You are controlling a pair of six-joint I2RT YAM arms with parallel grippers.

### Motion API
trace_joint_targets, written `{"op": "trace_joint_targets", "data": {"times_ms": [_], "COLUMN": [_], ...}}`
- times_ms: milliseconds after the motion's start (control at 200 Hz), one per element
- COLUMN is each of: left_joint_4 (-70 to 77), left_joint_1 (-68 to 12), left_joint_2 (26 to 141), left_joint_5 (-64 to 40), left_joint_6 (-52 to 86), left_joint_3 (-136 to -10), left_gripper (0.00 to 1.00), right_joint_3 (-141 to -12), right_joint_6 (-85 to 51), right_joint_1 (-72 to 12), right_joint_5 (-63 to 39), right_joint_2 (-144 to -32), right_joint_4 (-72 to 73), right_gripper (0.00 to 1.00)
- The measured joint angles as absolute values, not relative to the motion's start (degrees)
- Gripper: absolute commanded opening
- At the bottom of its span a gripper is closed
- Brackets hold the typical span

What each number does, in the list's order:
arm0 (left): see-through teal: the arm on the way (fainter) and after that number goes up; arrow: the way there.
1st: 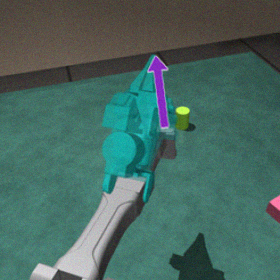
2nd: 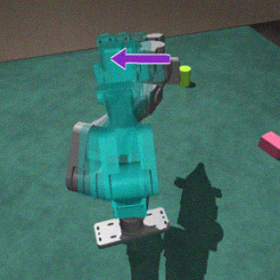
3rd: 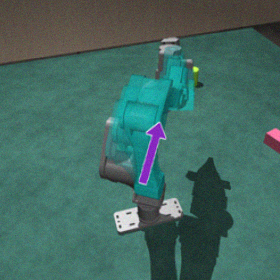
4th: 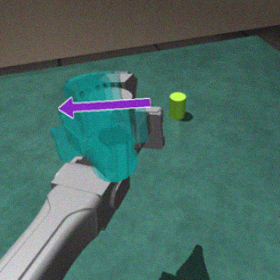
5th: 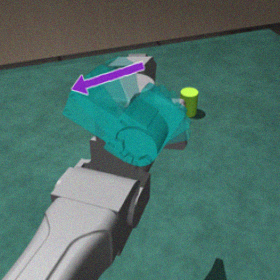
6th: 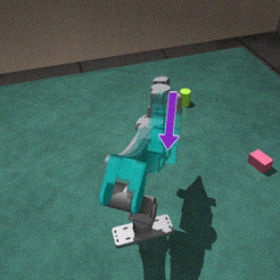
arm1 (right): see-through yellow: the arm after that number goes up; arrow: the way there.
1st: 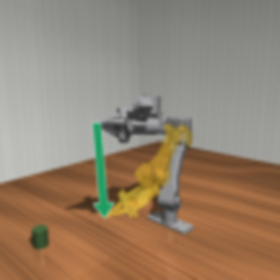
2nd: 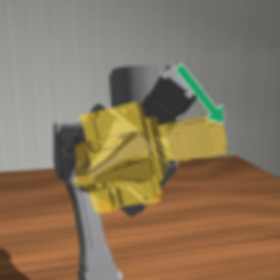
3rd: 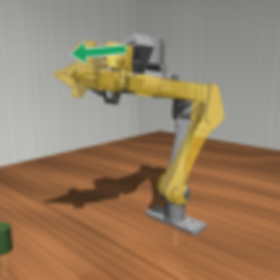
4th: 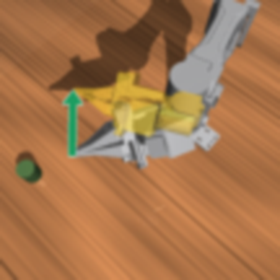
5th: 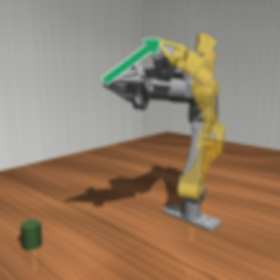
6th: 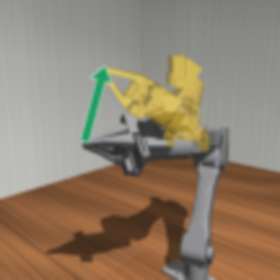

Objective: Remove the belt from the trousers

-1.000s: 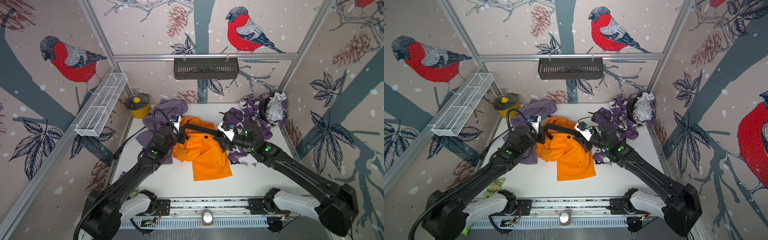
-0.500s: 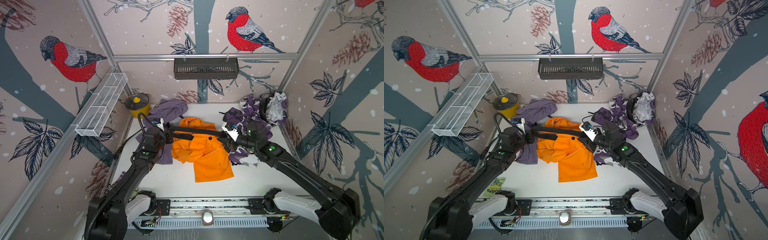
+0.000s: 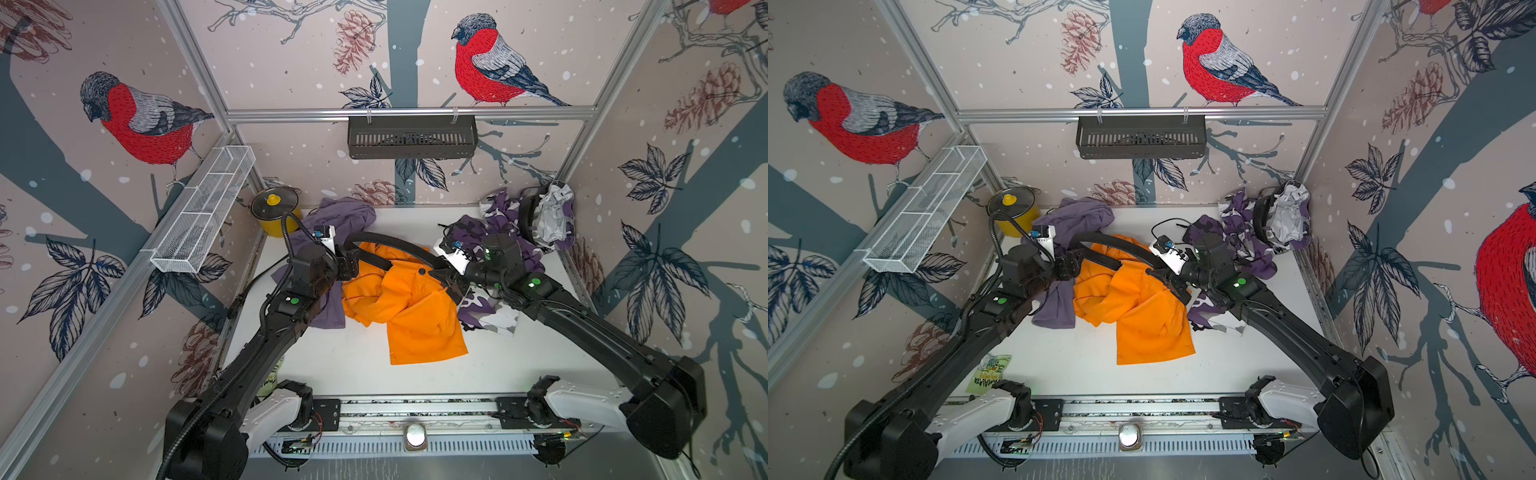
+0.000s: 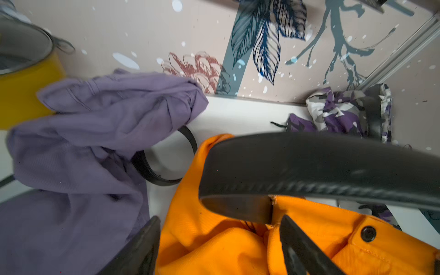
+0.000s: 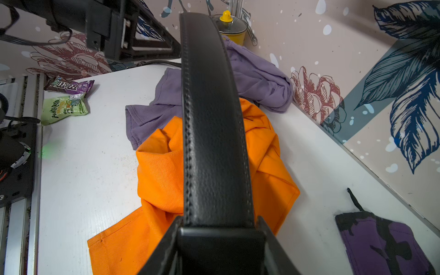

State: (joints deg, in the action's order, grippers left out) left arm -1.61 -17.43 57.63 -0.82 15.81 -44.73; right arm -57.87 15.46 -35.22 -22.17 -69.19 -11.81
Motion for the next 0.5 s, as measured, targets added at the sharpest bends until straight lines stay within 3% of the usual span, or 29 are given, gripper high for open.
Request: {"op": "trace_joint_targets", "data": {"times_ms": [155, 390, 500], "left_joint_4": [-1.74, -1.89, -1.32], "left_joint_1": [-21.23, -38.74, -43.24], "left_joint_2": [53.76, 57.91, 59.48], "left_joint_5": [1.93, 3.84, 4.43], "left_joint_6": [10.07, -8.34, -16.73], "left_joint_3": [-46.85, -50.83, -50.92], "left_gripper": [0.94, 0.96, 0.96], "right_joint_3": [-59.07, -59.29, -59.29], "right_joint_6": [16.49, 16.71, 16.71], "right_joint_1": [-35.59, -36.07, -36.27], "right_joint_5": [-22.00, -21.78, -21.37], "right_joint_2": [-69.82, -69.89, -69.76], "right_joint_4": [-13.26, -14.06, -14.31], "right_gripper": [0.01, 0.01, 0.01]}}
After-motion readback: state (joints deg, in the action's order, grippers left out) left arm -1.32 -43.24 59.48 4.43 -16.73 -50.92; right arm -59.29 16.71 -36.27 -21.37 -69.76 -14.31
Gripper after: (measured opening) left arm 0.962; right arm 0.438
